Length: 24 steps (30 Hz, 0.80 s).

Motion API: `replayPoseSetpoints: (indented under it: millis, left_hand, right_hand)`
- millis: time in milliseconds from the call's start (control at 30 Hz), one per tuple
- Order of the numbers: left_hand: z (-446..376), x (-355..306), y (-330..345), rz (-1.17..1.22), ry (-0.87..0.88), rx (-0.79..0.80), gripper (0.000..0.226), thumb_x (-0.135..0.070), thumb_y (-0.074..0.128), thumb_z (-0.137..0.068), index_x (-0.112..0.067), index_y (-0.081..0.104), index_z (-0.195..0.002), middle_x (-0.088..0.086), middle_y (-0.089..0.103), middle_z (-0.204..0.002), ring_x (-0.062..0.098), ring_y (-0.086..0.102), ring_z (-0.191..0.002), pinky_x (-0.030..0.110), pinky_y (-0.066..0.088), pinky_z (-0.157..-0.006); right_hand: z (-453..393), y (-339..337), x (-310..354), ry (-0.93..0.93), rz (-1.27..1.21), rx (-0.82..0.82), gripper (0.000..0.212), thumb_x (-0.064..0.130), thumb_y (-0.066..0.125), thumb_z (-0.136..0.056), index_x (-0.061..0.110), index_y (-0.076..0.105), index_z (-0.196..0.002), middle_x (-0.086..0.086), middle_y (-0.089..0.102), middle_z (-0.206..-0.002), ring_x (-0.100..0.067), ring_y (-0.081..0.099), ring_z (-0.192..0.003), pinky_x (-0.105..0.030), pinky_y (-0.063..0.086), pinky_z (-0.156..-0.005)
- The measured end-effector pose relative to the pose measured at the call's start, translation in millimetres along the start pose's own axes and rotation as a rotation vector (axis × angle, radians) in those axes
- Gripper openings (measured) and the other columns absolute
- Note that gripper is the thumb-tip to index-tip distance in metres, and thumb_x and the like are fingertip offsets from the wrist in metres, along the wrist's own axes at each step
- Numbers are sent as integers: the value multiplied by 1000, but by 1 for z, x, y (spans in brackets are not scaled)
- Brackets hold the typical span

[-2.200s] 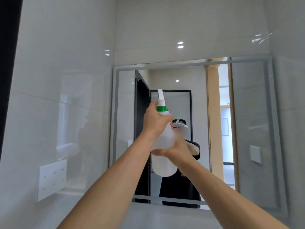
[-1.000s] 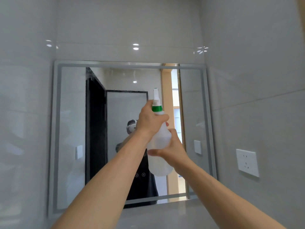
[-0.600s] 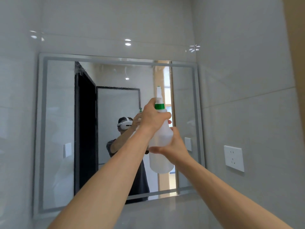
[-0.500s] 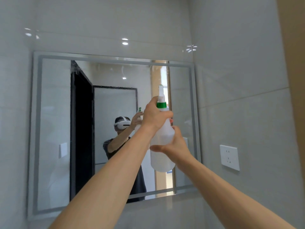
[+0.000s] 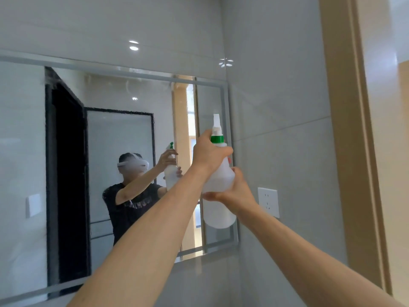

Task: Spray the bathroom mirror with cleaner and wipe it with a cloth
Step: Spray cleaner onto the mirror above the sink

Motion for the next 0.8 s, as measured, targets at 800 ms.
replayPoseSetpoints:
  millis: [800]
  left_hand:
    - [42,32,-162,-111,-12,-288,39,-2,74,-70,-27,57,-95,-5,64,-86,9,70,-58,37,61,-63]
  right_hand:
    - [36,153,38,-73,-178,354,85,35,90,-50,37,35,-115,15,53,-103,-5,53,-92,-21,42,-63]
Point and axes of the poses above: each hand's wrist, its own z-axis away from the middle knuckle, its own y-axis out of the palm, x = y × z, the point moved 4 cm from there along -z, towards the middle knuckle
